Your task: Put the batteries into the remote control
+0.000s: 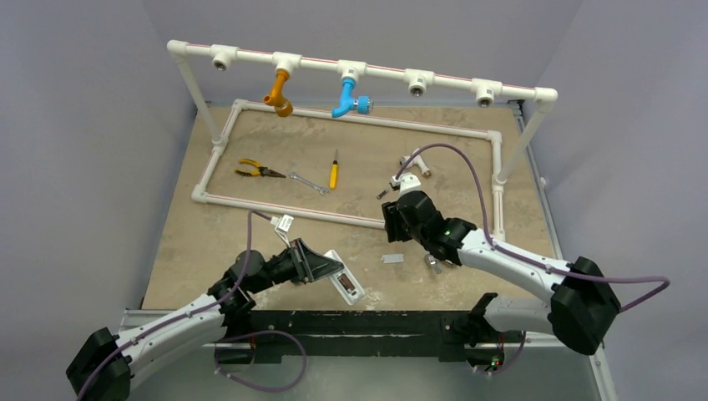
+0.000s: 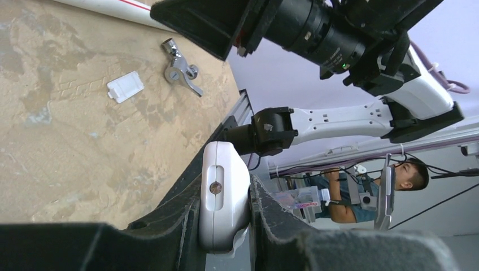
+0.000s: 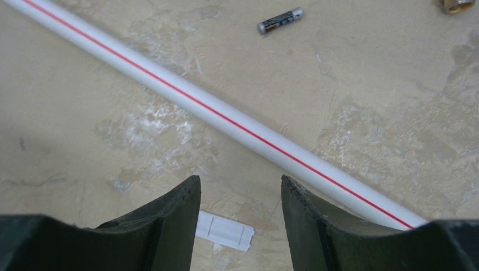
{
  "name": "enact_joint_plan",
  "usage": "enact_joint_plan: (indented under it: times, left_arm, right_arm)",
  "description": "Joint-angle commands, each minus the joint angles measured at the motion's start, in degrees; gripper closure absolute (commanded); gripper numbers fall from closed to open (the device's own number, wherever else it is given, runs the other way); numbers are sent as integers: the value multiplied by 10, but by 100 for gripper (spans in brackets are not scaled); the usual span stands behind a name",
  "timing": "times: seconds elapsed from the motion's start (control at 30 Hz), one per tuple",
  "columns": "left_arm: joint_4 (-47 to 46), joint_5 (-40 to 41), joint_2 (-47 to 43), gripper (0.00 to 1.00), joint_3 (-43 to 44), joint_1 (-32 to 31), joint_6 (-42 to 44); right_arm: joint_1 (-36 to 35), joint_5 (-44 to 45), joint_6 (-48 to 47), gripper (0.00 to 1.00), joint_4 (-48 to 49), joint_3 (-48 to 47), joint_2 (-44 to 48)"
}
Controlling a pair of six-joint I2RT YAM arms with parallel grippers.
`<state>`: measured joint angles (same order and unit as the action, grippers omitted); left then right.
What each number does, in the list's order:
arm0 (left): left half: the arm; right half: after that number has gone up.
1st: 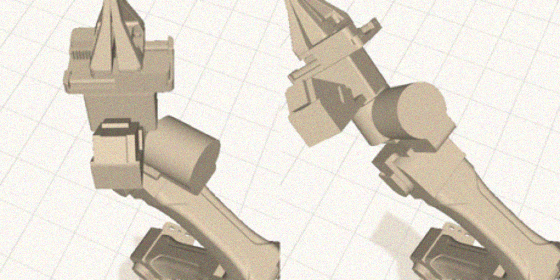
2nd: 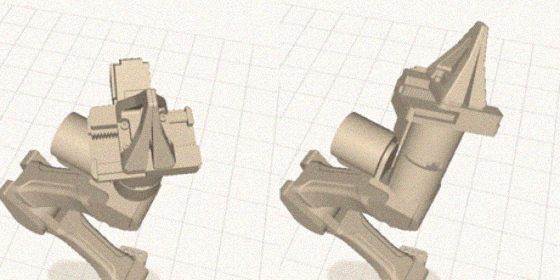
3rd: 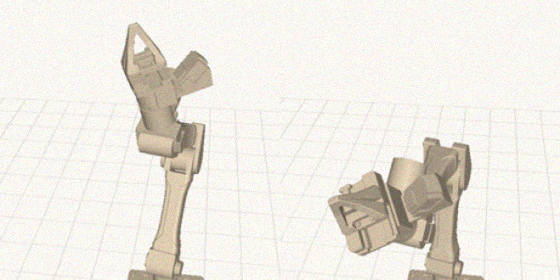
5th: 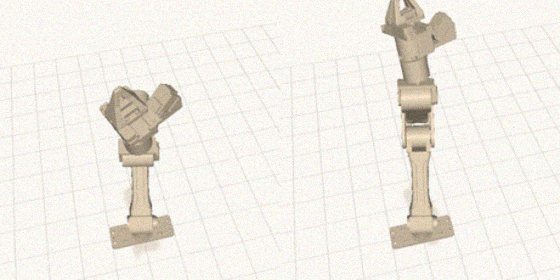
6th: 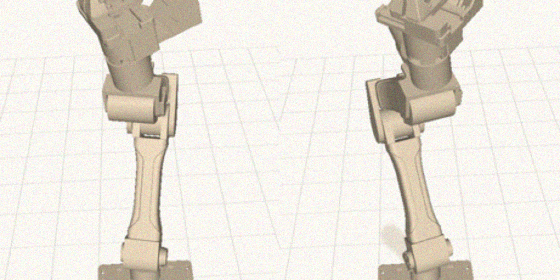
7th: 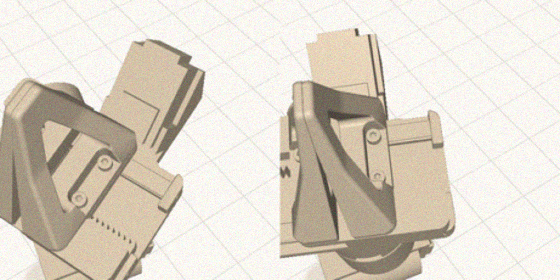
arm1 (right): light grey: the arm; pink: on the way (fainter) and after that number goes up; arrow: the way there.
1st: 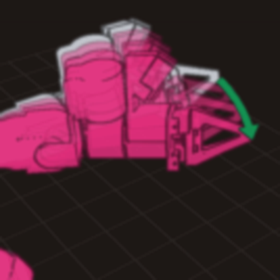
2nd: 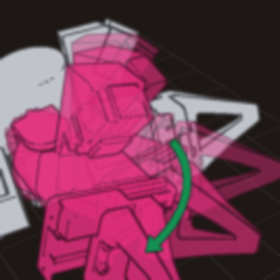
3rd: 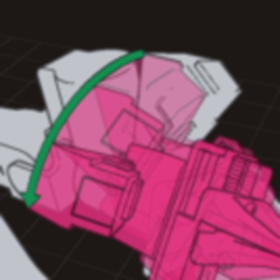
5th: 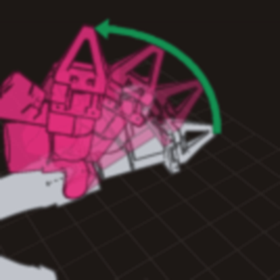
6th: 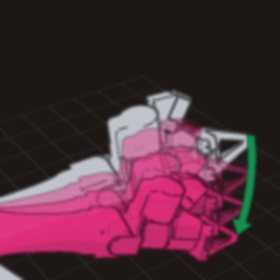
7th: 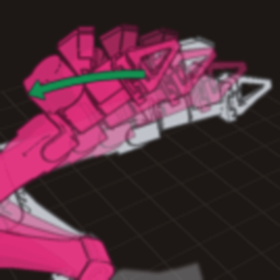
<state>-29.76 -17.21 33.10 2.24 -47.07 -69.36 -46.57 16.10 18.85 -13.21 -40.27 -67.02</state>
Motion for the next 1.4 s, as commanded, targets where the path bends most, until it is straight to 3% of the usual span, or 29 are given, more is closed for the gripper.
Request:
enact_joint_plan:
  times: [0.0,0.23,0.47,0.77,0.97,1.17,1.37]
  left_arm:
    - [11,3,4,100,13,-3,18]
    - [-3,-6,13,100,14,-3,15]
    - [7,-12,-1,100,19,-3,18]
    - [11,-21,-2,100,25,-2,22]
    - [11,-24,-5,100,28,-2,23]
    - [17,-25,-15,100,25,-2,24]
    - [28,-24,-26,100,22,-1,25]
  right_arm:
    - [33,41,78,48,38,-49,-58]
    - [80,61,223,51,44,-133,-197]
    - [87,105,328,53,44,-195,-280]
    - [88,156,432,55,-73,-306,-371]
    - [88,181,480,58,-185,-382,-434]
    - [91,188,495,63,-197,-392,-457]
    - [96,188,479,76,-206,-411,-484]
